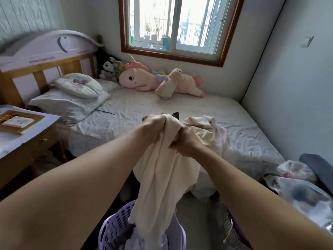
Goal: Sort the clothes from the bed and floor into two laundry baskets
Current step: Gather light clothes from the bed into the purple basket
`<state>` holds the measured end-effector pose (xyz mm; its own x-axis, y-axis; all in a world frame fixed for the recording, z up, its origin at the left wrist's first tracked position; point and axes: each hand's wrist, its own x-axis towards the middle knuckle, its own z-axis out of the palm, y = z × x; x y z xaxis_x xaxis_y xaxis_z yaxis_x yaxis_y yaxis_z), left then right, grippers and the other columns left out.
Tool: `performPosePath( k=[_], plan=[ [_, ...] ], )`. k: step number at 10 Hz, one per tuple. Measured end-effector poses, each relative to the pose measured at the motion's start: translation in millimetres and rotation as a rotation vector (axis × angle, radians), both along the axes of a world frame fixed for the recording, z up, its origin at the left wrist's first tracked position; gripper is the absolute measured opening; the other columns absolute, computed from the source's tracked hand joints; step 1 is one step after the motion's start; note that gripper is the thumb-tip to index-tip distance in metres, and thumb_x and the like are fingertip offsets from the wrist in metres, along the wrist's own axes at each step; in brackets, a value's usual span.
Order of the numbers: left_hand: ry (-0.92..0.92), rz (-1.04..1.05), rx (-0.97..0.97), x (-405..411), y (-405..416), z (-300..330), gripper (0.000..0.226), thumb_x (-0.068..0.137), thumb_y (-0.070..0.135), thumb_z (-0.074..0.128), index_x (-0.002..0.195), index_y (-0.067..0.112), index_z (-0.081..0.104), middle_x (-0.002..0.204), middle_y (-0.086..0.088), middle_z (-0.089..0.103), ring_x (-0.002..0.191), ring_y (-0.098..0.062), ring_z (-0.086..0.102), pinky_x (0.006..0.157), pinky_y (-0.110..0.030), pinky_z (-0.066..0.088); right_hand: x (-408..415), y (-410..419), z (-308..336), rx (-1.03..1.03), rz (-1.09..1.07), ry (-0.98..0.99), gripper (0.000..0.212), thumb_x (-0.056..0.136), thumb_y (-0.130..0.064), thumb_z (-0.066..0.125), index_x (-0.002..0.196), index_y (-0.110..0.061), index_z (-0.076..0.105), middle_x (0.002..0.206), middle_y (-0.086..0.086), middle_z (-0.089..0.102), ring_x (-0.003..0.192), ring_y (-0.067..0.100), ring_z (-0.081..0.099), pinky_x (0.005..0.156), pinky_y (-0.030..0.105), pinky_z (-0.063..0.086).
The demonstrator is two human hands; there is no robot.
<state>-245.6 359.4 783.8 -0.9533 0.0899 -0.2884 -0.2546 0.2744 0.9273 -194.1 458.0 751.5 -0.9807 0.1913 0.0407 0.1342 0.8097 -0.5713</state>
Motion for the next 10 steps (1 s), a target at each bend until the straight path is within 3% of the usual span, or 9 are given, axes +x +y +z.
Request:
performPosePath(
  k=[2,3,4,5,6,7,8,9,10],
  plan=[
    [-0.077,0.020,-0.018,-11.4,-12.3,-43.9,0.027,0.097,0.014,0.041,0.072,0.006,0.048,0.037,-0.007,0.046,0.045,-0.018,0.035,0.029,-0.013,0.024,-7.0,-7.7,-37.8,-0.018,0.017,-0.050,0.040,0.080,-0.010,0.067,0.120,-0.009,0.060,0.108,0.009,0.064,0.101,0.019,0.056,0.071,0.017,0.032],
    [-0.127,-0.087,-0.010,-13.8,-18.6,-67.8,0.026,0.097,0.011,0.041,0.073,0.008,0.048,0.056,-0.003,0.048,0.049,-0.014,0.042,0.025,-0.007,0.028,-8.5,-6.3,-57.3,-0.048,0.029,-0.083,0.040,0.081,-0.009,0.067,0.120,-0.009,0.060,0.110,0.009,0.065,0.100,0.016,0.057,0.068,0.016,0.033],
    [-0.146,-0.152,-0.036,-12.6,-20.3,-91.0,0.032,0.096,0.009,0.043,0.063,0.010,0.044,0.054,-0.002,0.049,0.038,-0.008,0.049,0.031,-0.009,0.035,-11.9,-5.3,-87.0,-0.107,0.019,-0.106,0.045,0.080,-0.008,0.067,0.125,-0.012,0.059,0.116,0.009,0.066,0.107,0.018,0.059,0.078,0.023,0.044],
    [-0.164,-0.119,-0.031,-20.5,-14.6,-133.3,0.024,0.093,0.005,0.042,0.069,0.007,0.043,0.064,-0.010,0.045,0.055,-0.018,0.047,0.051,-0.023,0.038,-13.7,-3.9,-120.7,-0.139,-0.001,-0.157,0.048,0.081,-0.008,0.064,0.128,-0.017,0.058,0.119,0.009,0.066,0.110,0.021,0.060,0.085,0.030,0.048],
    [-0.227,-0.133,-0.028,-21.8,-16.2,-157.0,0.011,0.094,0.008,0.045,0.088,0.004,0.054,0.070,-0.009,0.046,0.065,-0.021,0.051,0.057,-0.025,0.040,-14.9,-3.9,-155.7,-0.200,0.007,-0.217,0.053,0.082,-0.008,0.063,0.133,-0.020,0.053,0.121,0.005,0.064,0.112,0.018,0.058,0.088,0.030,0.048],
    [-0.315,-0.167,-0.071,-16.1,-28.1,-184.2,0.030,0.094,0.009,0.049,0.118,-0.008,0.057,0.070,-0.006,0.051,0.060,-0.017,0.050,0.051,-0.023,0.041,-13.3,-5.5,-190.3,-0.167,0.034,-0.318,0.053,0.082,-0.012,0.063,0.133,-0.019,0.051,0.120,0.006,0.063,0.107,0.021,0.059,0.080,0.029,0.049],
    [-0.426,-0.240,-0.237,-10.0,-35.3,-211.5,0.034,0.095,0.013,0.051,0.126,-0.001,0.053,0.094,-0.014,0.056,0.082,-0.026,0.055,0.055,-0.026,0.041,-8.3,-7.9,-224.4,-0.101,0.059,-0.497,0.044,0.082,-0.018,0.065,0.122,-0.014,0.048,0.116,0.009,0.061,0.097,0.023,0.057,0.072,0.030,0.048],
    [-0.464,-0.260,-0.403,-7.2,-42.9,-243.0,0.027,0.093,0.016,0.054,0.115,0.000,0.057,0.088,-0.010,0.056,0.068,-0.016,0.051,0.053,-0.023,0.038,0.8,-7.8,-246.7,-0.113,0.037,-0.592,0.047,0.084,-0.015,0.061,0.127,-0.010,0.043,0.120,0.010,0.057,0.100,0.023,0.056,0.075,0.030,0.049],
    [-0.463,-0.267,-0.431,-4.4,-48.0,-272.9,0.038,0.092,0.020,0.056,0.125,0.000,0.054,0.111,-0.015,0.060,0.087,-0.022,0.059,0.069,-0.030,0.048,9.0,-8.2,-261.1,-0.095,0.062,-0.642,0.041,0.086,-0.014,0.058,0.125,-0.008,0.047,0.123,0.010,0.057,0.102,0.021,0.056,0.077,0.028,0.049]
  ],
)
